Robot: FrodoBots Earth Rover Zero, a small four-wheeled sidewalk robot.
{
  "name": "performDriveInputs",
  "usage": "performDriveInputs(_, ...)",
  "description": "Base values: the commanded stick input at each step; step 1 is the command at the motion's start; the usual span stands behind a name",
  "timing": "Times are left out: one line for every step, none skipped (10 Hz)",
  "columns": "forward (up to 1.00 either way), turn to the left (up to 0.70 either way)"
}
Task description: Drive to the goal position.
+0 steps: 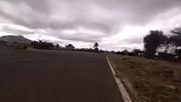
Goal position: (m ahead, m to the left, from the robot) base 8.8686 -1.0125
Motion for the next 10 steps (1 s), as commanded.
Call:
performDriveInputs(0.7,-0.01)
performDriveInputs(0.7,-0.35)
performDriveInputs(0.7,-0.35)
performDriveInputs(0.7,-0.04)
performDriveInputs(0.7,0.0)
performDriveInputs(0.7,-0.08)
performDriveInputs(0.7,-0.23)
performDriveInputs(0.7,0.0)
performDriveInputs(0.7,-0.12)
performDriveInputs(0.7,-0.16)
